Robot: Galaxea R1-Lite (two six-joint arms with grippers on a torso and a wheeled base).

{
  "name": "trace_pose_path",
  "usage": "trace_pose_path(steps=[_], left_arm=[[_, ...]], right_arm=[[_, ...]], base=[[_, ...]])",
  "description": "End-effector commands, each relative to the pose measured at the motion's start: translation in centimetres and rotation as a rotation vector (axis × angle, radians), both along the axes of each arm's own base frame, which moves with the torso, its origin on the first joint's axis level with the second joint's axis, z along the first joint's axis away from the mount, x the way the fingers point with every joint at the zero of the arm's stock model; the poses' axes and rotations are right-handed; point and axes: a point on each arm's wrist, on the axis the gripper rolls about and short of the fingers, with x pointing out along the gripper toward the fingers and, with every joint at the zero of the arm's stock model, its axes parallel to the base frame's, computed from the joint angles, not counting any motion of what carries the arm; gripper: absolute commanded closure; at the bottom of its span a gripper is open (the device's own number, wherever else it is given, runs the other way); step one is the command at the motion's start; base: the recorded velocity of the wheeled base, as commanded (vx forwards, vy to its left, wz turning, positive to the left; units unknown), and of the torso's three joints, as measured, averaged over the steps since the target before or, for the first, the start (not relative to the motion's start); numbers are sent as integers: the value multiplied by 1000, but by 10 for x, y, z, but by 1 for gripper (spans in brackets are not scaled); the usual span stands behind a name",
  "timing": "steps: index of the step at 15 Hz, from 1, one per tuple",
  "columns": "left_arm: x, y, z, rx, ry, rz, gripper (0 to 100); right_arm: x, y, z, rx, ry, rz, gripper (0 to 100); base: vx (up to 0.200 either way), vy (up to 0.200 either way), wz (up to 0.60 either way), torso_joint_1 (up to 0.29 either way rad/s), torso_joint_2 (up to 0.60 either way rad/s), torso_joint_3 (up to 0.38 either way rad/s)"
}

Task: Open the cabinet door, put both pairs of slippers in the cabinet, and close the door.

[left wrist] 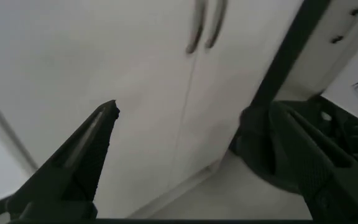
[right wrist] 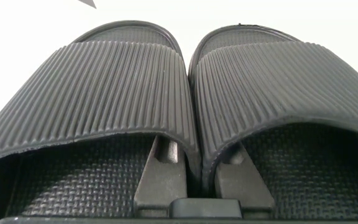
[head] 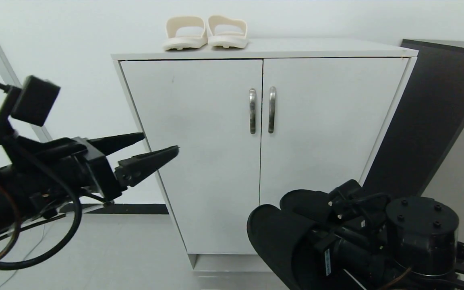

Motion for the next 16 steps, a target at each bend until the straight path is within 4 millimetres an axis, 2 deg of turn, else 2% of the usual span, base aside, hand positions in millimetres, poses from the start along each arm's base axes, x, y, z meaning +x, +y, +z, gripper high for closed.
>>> trace_pose_path(steps=[1,4,7,8,11,16], left_arm=[[21,-34,-4,15,43,-104,0],[36,-61,6,-1,43,-171,0],[55,-73,7,-4,56,-183,0],[65,-84,6,0,66,-232,0],[77,-98,12,-3,100,-330,0],[99,-121,31,-164,235,-483,0]], right_arm=[[-1,2,-1,-1,5,19,100],[-1,2,0,5,2,25,100],[-2,4,0,3,3,32,100],[-2,4,0,3,3,31,100],[-2,6,-3,-5,10,37,100],[-1,10,-7,2,2,42,100]], base=[[0,0,0,0,0,0],[0,0,0,0,0,0],[0,0,0,0,0,0],[0,0,0,0,0,0],[0,0,0,0,0,0],[0,0,0,0,0,0]])
